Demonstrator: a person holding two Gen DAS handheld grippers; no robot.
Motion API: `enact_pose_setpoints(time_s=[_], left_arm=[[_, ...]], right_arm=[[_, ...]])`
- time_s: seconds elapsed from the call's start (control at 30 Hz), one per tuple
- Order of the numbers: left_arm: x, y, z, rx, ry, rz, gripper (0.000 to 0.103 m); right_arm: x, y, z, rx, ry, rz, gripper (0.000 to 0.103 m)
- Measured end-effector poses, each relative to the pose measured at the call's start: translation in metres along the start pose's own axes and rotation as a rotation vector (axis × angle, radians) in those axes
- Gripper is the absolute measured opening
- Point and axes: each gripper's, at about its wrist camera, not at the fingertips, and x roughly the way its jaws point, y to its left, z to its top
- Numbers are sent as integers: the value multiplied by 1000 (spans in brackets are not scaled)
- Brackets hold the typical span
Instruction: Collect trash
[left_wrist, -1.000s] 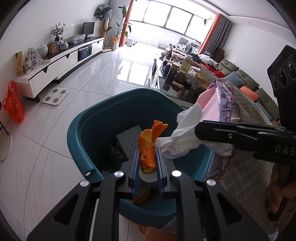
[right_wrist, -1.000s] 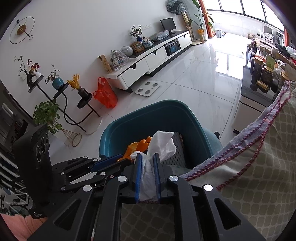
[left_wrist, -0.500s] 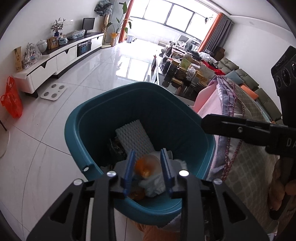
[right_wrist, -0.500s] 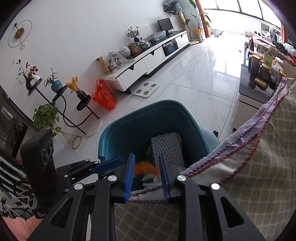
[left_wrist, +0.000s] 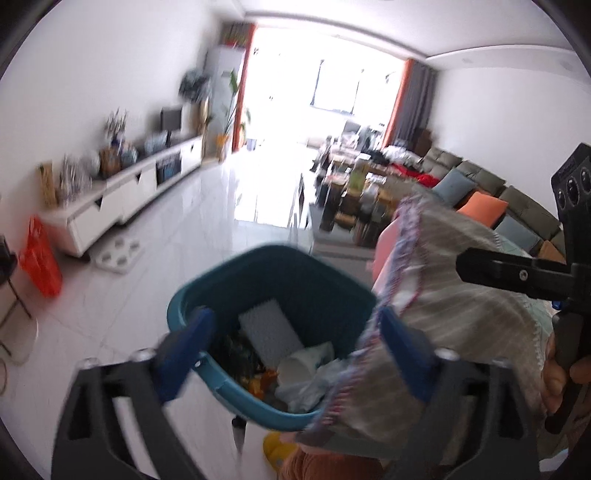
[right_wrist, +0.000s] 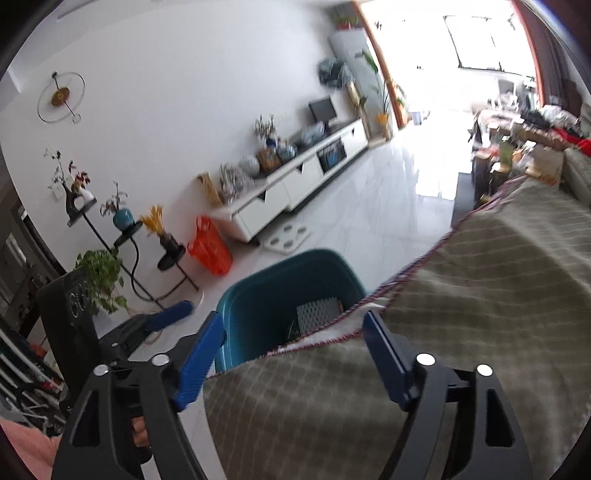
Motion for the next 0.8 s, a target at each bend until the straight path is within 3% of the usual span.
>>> enact_pose_setpoints(time_s=[0.2, 0.37, 0.5, 0.8], left_arm=[[-26, -51, 5, 94, -103, -39, 99], [-33, -102, 2, 128, -148, -100, 99], [-36, -137, 0, 147, -173, -148, 100], [-35, -196, -1, 168, -236, -200, 100]], right_arm=[[-66, -8, -24, -4, -151, -104, 99], [-114, -20, -51, 28, -246, -268, 99], [-149, -26, -69, 53, -320, -451, 99], [-214, -41, -110, 88, -464, -769, 99]])
